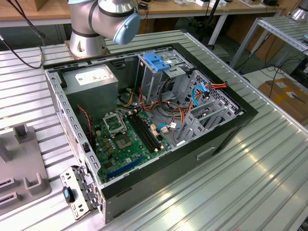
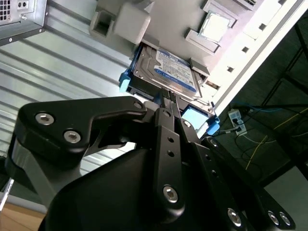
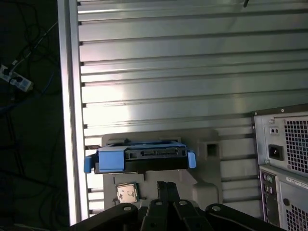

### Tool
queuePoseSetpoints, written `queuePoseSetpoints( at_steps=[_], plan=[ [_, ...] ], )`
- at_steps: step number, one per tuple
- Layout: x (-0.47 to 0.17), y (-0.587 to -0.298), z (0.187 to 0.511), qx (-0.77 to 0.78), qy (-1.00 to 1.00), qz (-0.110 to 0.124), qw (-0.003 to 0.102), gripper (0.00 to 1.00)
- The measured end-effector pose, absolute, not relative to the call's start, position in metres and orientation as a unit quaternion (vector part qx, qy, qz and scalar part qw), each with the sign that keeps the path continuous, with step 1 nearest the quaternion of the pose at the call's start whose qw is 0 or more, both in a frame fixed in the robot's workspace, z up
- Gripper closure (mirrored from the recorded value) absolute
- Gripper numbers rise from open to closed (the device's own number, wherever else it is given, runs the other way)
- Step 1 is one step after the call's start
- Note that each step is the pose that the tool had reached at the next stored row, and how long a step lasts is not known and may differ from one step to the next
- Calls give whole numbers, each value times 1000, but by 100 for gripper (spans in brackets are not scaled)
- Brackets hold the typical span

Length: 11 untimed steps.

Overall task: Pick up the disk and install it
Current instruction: 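Reach for the disk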

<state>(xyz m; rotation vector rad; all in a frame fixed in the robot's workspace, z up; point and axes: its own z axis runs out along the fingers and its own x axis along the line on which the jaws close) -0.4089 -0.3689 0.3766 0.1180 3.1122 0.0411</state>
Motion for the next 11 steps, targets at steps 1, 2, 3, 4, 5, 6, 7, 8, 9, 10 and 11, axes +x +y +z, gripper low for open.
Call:
queuePoseSetpoints(
  at_steps=[1, 2, 3, 4, 5, 6, 7, 8, 9, 10, 11],
  plan=[
    [-410, -366, 376, 38, 999, 13, 13, 89],
    [-411, -361, 374, 38, 999, 12, 13, 89],
    [-411, -359, 373, 38, 999, 11, 13, 89],
    [-411, -357, 373, 38, 999, 11, 14, 89],
    [-411, -357, 373, 38, 999, 11, 13, 89],
    [-411, -357, 373, 38, 999, 11, 13, 89],
    [-411, -357, 373, 38, 999, 11, 13, 89],
    [-411, -357, 373, 38, 999, 11, 13, 89],
    [-411, -357, 373, 38, 999, 11, 13, 89],
    [-411, -357, 373, 38, 999, 11, 13, 89],
    [-411, -357, 373, 38, 999, 11, 13, 89]
  ],
)
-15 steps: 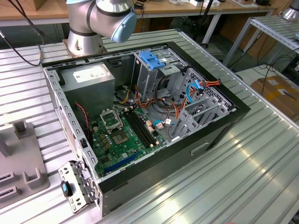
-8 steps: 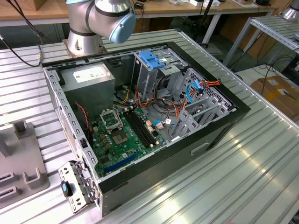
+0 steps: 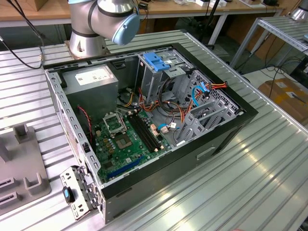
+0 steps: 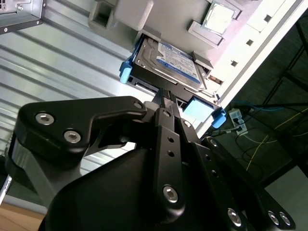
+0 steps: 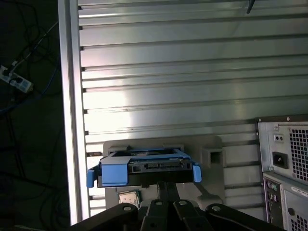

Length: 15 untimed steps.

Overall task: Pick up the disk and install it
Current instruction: 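Reach for the disk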

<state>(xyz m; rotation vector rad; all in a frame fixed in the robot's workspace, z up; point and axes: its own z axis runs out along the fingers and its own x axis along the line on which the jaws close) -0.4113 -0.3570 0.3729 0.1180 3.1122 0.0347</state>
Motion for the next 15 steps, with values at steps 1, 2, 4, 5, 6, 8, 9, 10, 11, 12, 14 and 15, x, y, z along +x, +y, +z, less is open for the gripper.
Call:
queuePoseSetpoints(
  at_steps=[1, 2, 4, 5, 6, 8, 9, 10, 11, 12, 14, 15],
  plan=[
    [-411, -357, 373, 38, 999, 11, 13, 89],
    [-411, -357, 373, 38, 999, 11, 13, 89],
    [-411, -357, 372, 38, 999, 11, 13, 89],
    [-412, -357, 371, 38, 999, 11, 14, 89],
    [-412, -356, 370, 38, 999, 11, 14, 89],
    [-414, -356, 366, 38, 999, 11, 13, 89],
    [-415, -356, 365, 38, 999, 11, 13, 89],
    [-415, -356, 364, 38, 999, 11, 13, 89],
    [-420, -355, 363, 38, 999, 11, 13, 89],
    [-425, -355, 362, 38, 999, 11, 13, 89],
    [-429, -355, 361, 38, 999, 11, 13, 89],
    [-429, -355, 359, 38, 999, 11, 13, 89]
  ],
)
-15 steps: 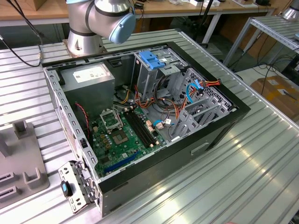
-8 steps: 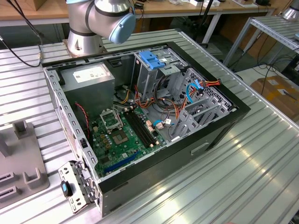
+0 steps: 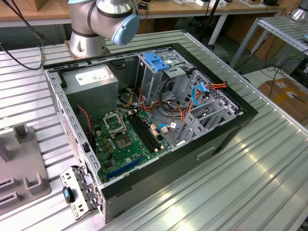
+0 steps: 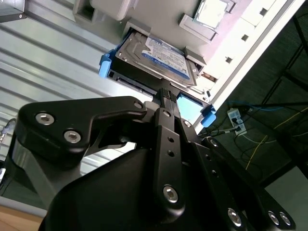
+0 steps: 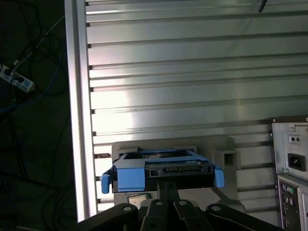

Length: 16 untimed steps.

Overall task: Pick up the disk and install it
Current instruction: 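Reach for the disk, then pick up the disk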

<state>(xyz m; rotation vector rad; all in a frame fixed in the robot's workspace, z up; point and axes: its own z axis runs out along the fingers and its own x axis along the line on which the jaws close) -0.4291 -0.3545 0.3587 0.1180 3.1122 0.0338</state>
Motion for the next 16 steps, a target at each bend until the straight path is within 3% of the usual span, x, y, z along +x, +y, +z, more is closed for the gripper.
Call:
queuePoseSetpoints(
  at_steps=[16],
  plan=[
    [-429, -354, 354, 37, 999, 11, 13, 89]
  ],
)
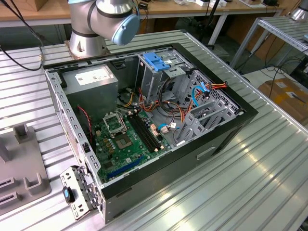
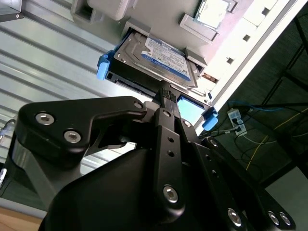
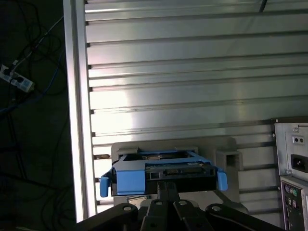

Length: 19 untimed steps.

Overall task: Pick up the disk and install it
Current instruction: 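Pick up the disk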

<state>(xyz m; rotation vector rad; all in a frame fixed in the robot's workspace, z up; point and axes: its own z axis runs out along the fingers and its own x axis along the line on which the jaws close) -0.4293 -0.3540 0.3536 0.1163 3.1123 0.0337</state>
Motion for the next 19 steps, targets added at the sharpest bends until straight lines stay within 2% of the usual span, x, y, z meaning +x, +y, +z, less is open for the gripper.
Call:
queuePoseSetpoints(
  at_steps=[19],
  plan=[
    [-429, -354, 354, 14, 1000, 11, 13, 89]
  ],
)
